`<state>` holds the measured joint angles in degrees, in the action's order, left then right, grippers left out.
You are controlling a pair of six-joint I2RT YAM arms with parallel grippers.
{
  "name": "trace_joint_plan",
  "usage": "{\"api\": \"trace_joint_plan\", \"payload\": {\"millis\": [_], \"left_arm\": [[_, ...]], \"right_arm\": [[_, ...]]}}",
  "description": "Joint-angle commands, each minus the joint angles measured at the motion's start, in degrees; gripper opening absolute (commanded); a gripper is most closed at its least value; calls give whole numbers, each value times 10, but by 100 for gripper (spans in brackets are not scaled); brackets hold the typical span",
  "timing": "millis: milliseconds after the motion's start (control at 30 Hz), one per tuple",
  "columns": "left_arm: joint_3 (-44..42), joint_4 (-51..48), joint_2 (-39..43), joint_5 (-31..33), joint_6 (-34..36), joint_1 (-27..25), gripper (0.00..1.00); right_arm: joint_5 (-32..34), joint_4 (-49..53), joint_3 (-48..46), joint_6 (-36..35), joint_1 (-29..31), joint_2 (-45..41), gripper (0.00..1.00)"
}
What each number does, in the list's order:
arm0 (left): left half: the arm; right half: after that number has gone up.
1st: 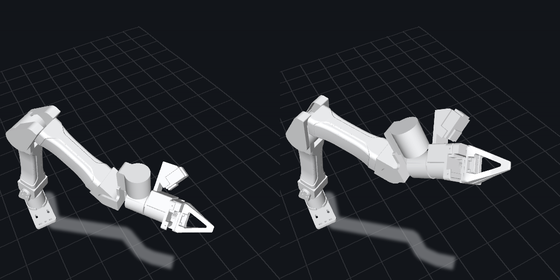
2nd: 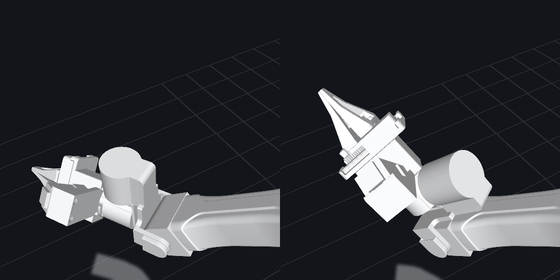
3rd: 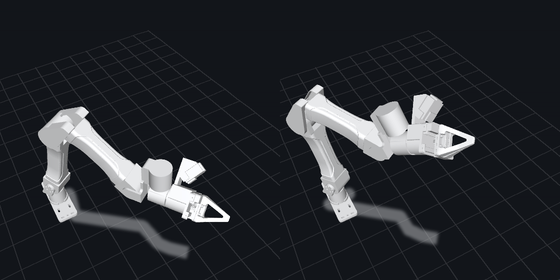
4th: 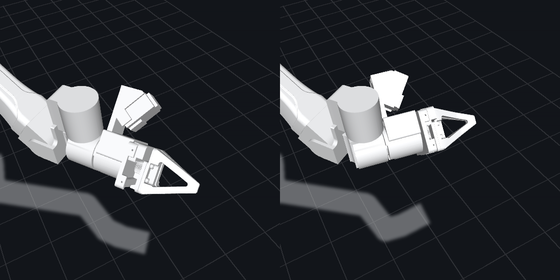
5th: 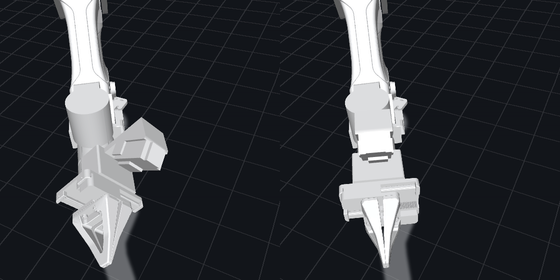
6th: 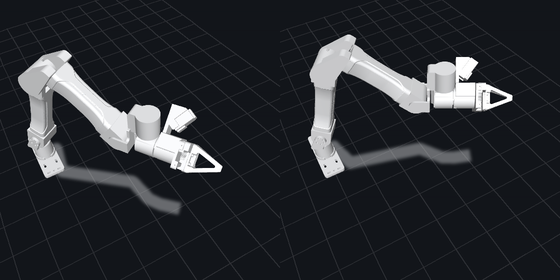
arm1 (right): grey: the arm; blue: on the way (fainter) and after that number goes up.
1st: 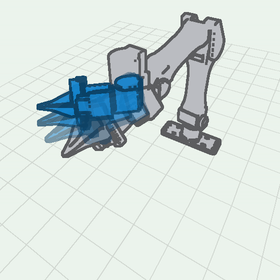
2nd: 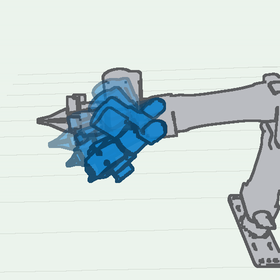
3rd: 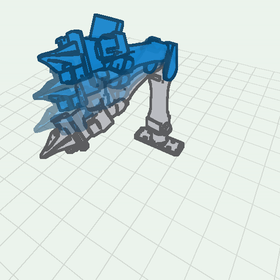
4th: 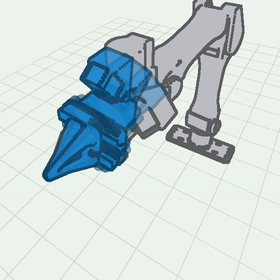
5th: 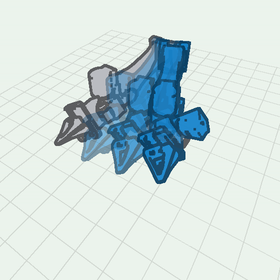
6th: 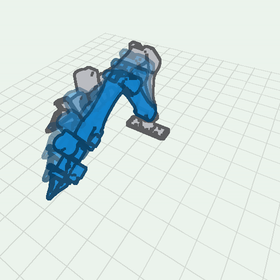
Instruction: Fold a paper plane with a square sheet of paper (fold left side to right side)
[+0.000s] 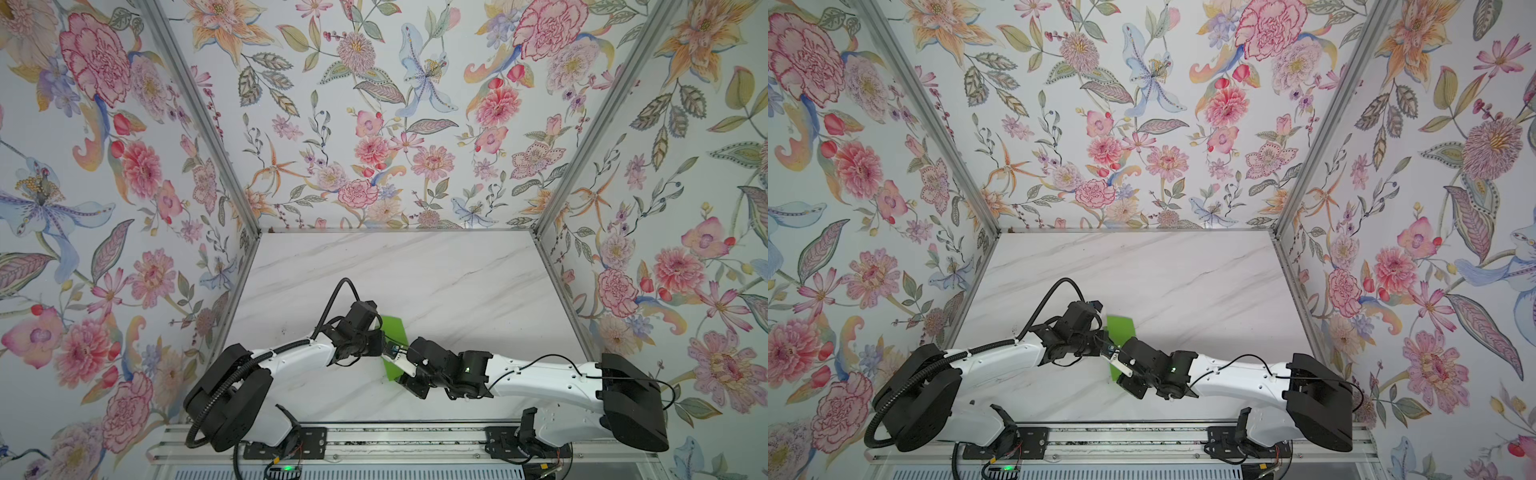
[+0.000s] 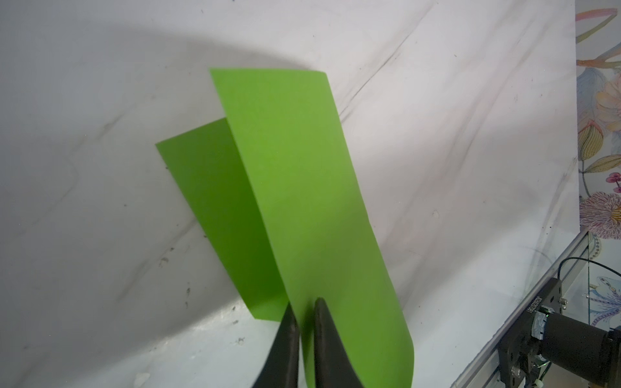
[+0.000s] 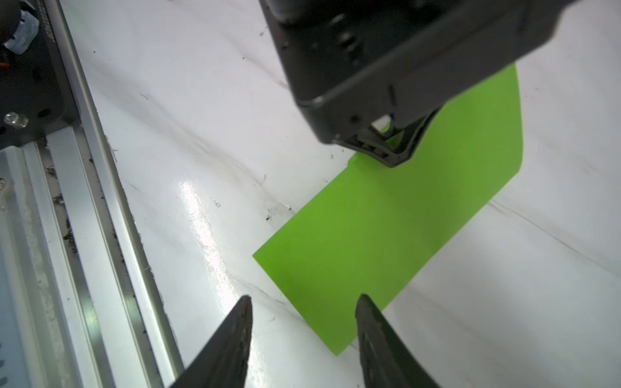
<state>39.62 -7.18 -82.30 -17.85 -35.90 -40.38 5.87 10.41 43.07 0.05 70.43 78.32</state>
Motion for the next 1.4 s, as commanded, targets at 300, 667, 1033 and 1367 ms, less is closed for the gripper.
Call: {"api": "trace_joint_plan", "payload": {"millis": [300, 667, 1033, 1367], "left_arm": [[6, -3, -8, -18, -1, 7, 13], [3, -4, -4, -18, 0, 8, 13], [2, -10, 7, -15, 5, 7, 14], [8, -120, 96, 48, 48, 55, 37]], "right_arm": [[131, -88, 6, -69, 75, 98, 52], [146, -95, -8, -71, 77, 78, 19], [117, -84, -15, -57, 69, 56, 0], [-37, -101, -30, 52, 23, 20, 0]]}}
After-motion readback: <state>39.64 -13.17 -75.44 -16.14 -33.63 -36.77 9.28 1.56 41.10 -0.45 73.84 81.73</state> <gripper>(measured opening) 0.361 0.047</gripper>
